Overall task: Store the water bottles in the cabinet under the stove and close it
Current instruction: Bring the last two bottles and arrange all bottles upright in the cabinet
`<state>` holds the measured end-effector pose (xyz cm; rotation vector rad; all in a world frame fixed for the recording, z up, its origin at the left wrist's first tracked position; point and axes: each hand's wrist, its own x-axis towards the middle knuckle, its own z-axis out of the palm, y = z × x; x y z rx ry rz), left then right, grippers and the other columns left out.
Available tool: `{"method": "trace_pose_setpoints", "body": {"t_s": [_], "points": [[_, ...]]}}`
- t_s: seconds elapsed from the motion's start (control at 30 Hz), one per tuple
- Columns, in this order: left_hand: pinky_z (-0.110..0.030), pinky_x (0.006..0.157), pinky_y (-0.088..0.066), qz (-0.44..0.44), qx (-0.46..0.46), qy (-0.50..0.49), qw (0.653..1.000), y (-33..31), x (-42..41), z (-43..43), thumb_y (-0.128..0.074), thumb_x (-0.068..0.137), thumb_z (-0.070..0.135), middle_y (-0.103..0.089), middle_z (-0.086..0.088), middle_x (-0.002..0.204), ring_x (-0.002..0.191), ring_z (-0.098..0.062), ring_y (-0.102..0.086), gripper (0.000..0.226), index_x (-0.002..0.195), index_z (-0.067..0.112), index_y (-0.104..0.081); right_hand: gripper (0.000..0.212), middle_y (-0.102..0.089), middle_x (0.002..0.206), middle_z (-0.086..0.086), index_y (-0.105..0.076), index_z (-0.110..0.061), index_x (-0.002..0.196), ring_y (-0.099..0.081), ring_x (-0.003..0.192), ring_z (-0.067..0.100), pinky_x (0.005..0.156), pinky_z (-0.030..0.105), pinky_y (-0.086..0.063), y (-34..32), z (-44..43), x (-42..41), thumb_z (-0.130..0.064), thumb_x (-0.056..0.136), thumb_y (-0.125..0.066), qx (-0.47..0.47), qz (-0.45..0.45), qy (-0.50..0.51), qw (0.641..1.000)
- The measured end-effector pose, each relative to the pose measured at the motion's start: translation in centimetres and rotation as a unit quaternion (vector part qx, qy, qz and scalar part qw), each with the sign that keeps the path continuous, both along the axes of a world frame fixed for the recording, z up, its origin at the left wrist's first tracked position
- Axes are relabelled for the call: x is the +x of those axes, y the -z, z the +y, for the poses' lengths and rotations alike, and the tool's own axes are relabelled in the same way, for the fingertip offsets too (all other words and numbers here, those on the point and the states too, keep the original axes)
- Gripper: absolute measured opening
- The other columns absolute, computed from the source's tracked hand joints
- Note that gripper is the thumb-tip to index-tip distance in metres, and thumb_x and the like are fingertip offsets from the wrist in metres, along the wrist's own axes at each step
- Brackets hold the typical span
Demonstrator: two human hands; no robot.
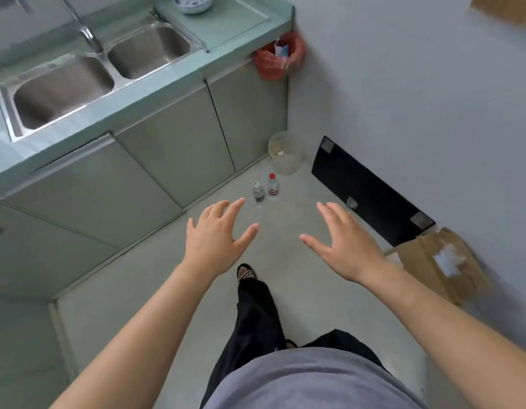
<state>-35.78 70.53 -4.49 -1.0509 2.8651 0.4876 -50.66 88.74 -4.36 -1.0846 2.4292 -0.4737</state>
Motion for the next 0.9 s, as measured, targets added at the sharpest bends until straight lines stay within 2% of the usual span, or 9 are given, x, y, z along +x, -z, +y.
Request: {"method": "trace_pose_setpoints", "body": {"t_s": [0.23,0.57,0.8,0.9], "points": [[-0.056,0.11,-0.024,0.004,0.008,0.017,1.0,2.3,-8.7,-10.2,-0.034,0.086,0.064,-0.038,0.002,0.146,0.138,-0.019,-0.028,0.064,0.142,0.034,-0.028,0.079,-0.016,0.156,0.002,-0.015,-0.018,0.148,-0.013,0.144,0.018,0.113,0.035,-0.022,1.7,-10.1,-7.5,-0.06,0.087,-0.041,0.02,-0.02,0.013,1.0],[-0.054,0.109,-0.025,-0.055,0.033,-0.008,0.998,5.0,-16.7,-20.6,-0.034,0.087,0.064,-0.038,0.003,0.146,0.137,-0.019,-0.029,0.063,0.142,0.033,-0.028,0.078,-0.013,0.156,-0.001,-0.013,-0.019,0.148,-0.015,0.143,0.014,0.111,0.033,-0.026,2.9,-20.2,-18.2,-0.057,0.087,-0.044,0.02,-0.037,0.022,0.999],[-0.053,0.109,-0.025,-0.073,0.046,-0.082,0.993,7.6,-22.3,-22.0,-0.033,0.087,0.064,-0.039,0.002,0.145,0.137,-0.02,-0.029,0.064,0.142,0.032,-0.029,0.078,-0.012,0.156,-0.002,-0.013,-0.02,0.148,-0.012,0.144,0.014,0.112,0.034,-0.026,7.0,-24.6,-26.3,-0.058,0.087,-0.043,0.052,-0.068,-0.09,0.992],[-0.052,0.108,-0.028,-0.094,0.053,-0.123,0.986,10.5,-24.6,-21.8,-0.026,0.084,0.067,-0.041,0.0,0.143,0.135,-0.021,-0.033,0.068,0.141,0.031,-0.031,0.077,-0.014,0.156,-0.002,-0.014,-0.02,0.147,-0.013,0.143,0.014,0.112,0.034,-0.025,10.1,-26.6,-30.2,-0.058,0.087,-0.043,0.071,-0.085,-0.153,0.982]]}}
